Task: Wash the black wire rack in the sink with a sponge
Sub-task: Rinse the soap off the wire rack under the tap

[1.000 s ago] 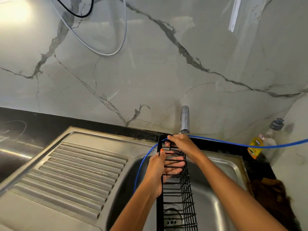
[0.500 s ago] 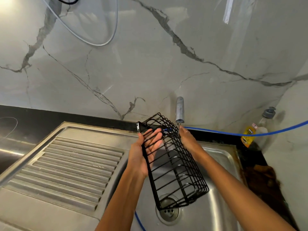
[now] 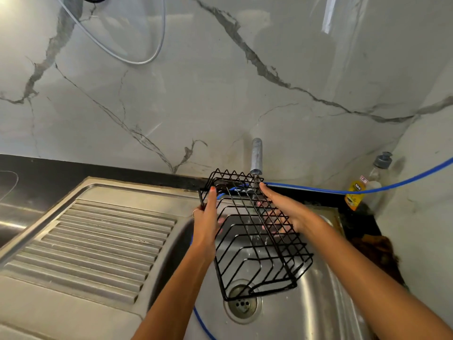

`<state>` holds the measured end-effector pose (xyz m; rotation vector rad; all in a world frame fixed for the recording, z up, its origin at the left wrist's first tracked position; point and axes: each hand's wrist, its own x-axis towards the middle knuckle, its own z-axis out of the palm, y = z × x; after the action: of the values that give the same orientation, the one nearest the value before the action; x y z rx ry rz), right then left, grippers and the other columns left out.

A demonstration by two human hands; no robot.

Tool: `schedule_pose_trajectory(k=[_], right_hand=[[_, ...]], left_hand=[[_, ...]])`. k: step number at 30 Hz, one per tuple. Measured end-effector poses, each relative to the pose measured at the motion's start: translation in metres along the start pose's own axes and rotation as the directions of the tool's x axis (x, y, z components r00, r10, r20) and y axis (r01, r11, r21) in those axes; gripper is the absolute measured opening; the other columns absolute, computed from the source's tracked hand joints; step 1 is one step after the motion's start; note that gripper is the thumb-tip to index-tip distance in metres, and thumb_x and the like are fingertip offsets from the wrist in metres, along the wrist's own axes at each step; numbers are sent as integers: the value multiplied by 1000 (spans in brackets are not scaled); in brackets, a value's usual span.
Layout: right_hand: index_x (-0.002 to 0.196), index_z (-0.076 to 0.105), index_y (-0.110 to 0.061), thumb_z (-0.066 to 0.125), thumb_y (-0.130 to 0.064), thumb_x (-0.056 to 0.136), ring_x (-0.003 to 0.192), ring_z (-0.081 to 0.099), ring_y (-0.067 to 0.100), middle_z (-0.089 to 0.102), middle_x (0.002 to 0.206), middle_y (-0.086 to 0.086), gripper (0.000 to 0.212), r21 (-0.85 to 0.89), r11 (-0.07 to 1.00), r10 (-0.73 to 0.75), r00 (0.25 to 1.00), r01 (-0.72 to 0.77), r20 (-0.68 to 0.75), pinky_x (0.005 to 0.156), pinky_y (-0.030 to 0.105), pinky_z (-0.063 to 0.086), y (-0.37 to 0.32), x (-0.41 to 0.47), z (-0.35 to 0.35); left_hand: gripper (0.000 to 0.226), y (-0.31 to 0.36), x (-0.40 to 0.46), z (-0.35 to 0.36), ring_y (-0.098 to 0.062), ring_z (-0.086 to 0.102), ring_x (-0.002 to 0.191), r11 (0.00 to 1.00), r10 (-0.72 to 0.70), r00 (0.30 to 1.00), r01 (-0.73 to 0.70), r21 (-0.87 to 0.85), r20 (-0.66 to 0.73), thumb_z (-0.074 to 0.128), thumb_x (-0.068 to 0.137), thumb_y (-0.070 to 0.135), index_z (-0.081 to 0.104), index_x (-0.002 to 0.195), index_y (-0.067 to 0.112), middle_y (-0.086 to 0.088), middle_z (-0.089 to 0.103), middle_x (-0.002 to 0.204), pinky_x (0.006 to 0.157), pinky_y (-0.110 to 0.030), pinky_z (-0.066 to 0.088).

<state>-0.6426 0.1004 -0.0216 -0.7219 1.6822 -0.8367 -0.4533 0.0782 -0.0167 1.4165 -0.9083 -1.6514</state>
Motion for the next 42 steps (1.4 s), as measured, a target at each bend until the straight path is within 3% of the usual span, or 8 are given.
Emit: schedule_pose_trajectory(k=[4, 15, 20, 25, 32, 34, 36, 42], right_hand=[[142, 41, -30, 46, -79, 75, 139, 28, 32, 27, 155, 5, 83, -97, 995, -28, 999, 23, -45, 101, 57, 39, -12, -5, -3], [129, 52, -11, 40, -84, 72, 124, 48, 25, 51, 135, 8, 93, -476, 851, -270, 962, 221, -35, 100, 40, 38, -31, -4, 7], [136, 45, -13, 25, -78, 84, 114, 57, 29, 57, 128, 13, 86, -704, 665, -427, 900, 249, -85, 93, 41, 47, -26, -3, 13], [138, 37, -11, 27, -50, 100, 99, 60, 30, 60, 110, 14, 55, -793, 512, -609, 790, 331, -64, 82, 43, 51, -17, -20, 22], [148, 26, -17, 33, -57, 96, 132, 41, 31, 39, 147, 15, 66, -579, 731, -418, 908, 361, 38, 106, 42, 36, -21, -3, 36], [147, 29, -16, 36, -65, 91, 134, 38, 29, 32, 152, 10, 75, -514, 790, -328, 939, 333, 104, 109, 45, 35, -29, 4, 36], [143, 38, -14, 41, -68, 87, 134, 39, 27, 36, 150, 7, 78, -449, 822, -299, 937, 349, 182, 109, 42, 34, -38, 7, 36], [143, 40, -17, 40, -47, 97, 138, 32, 15, 37, 150, -1, 55, -263, 882, -301, 897, 391, 324, 104, 22, 23, -53, 15, 35]], left_hand=[[88, -2, -5, -5, -27, 51, 122, 985, -89, 993, 76, 157, 79, 43, 81, 76, 32, 148, 20, -6, 44, 145, 108, -45, 38], [67, -27, -3, -7, -28, 59, 107, 983, -142, 988, 134, 123, 55, 64, 79, 48, 50, 134, 13, -19, 47, 141, 61, -31, 48], [66, -38, -4, 4, -28, 53, 105, 991, -125, 992, 125, 51, -8, 60, 86, 41, 40, 140, 10, -16, 48, 134, 86, -41, 51], [62, -41, -7, 7, -23, 51, 93, 993, -105, 991, 109, 42, -88, 60, 87, 38, 40, 138, 8, -14, 49, 123, 81, -37, 48], [87, -35, -10, -15, -43, 42, 131, 987, -125, 989, 133, 91, -79, 58, 62, 48, 45, 138, 8, -24, 44, 143, 103, -54, 38], [69, -32, -10, -24, -35, 59, 112, 982, -166, 983, 172, 79, -79, 58, 72, 45, 52, 129, 6, -21, 58, 129, 86, -43, 52], [29, -29, -6, -33, -17, 51, 67, 983, -174, 982, 177, 38, -70, 58, 82, 39, 60, 95, 13, -9, 56, 78, 52, -26, 44], [34, -33, 1, -36, -18, 37, 53, 919, -259, 965, 234, -317, -38, 55, 88, 36, 58, 59, 19, -1, 42, 59, 54, -30, 33]])
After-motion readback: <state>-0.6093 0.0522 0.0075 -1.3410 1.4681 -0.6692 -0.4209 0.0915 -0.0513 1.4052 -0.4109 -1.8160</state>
